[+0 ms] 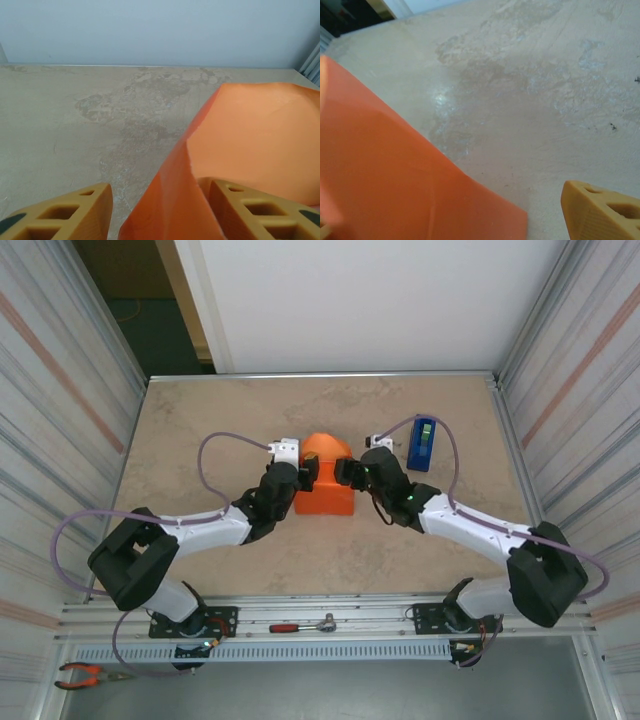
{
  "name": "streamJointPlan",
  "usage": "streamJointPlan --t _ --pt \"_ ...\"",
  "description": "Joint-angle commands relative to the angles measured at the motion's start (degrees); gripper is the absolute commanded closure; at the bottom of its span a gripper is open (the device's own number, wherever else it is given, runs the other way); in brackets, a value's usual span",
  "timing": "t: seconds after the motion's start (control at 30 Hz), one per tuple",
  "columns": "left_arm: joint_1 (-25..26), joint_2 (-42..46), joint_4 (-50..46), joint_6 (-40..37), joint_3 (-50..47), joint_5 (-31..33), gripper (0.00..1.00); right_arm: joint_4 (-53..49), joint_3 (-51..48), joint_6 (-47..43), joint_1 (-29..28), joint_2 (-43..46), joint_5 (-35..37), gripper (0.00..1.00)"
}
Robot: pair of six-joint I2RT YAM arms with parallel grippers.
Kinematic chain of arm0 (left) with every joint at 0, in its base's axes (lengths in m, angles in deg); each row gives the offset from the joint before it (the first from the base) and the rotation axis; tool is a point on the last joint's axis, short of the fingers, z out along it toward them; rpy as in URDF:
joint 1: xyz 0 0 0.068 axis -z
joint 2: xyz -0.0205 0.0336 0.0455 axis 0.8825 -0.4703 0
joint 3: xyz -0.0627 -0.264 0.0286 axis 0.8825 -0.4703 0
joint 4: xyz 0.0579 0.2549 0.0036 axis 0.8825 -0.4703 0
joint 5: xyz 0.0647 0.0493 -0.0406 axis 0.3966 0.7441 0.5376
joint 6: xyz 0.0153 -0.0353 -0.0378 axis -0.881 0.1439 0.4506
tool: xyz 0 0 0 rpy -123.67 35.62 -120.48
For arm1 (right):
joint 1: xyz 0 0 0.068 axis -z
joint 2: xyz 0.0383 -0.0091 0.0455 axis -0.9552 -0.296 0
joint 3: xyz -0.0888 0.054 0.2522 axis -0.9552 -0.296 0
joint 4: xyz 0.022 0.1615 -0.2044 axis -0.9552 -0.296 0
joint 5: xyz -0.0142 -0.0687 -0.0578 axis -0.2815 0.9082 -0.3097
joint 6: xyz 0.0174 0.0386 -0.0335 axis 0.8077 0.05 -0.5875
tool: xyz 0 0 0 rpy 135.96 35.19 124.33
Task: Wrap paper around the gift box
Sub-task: Fold the wrapping paper for the gift box.
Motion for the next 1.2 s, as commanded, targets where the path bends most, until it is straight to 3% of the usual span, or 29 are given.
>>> streamJointPlan --t 0.0,0.13,0.4,0.77,0.87,1.17 --pt "0.3 -0.7 -3.2 -0.4 0.6 2.7 0.49 5.4 0.0 -2.8 -2.2 -2.8 8.5 0.21" --pt "0.3 -1.0 -3.4 0.0 0.4 3.1 0.53 9.3 -2.5 -2.7 -4.6 -4.1 16.4 0.29" --pt "0.2 -1.6 -1.9 -0.7 0.5 3.5 0.56 7.8 -3.4 -2.5 -5.6 -5.2 18.3 0.51" --pt "0.0 -3.7 -0.3 -2.7 3.5 1.4 0.93 5.5 1.7 -4.8 -5.9 -8.1 16.8 0.99" --pt "0.0 -3.8 -0.3 -3.7 5.1 0.8 1.0 4.6 4.1 -6.4 -5.8 -8.2 16.7 1.0" --pt "0.2 -0.6 -0.2 -4.8 7.1 -1.5 1.0 0.6 8.2 -7.0 -5.8 -4.3 14.8 1.0"
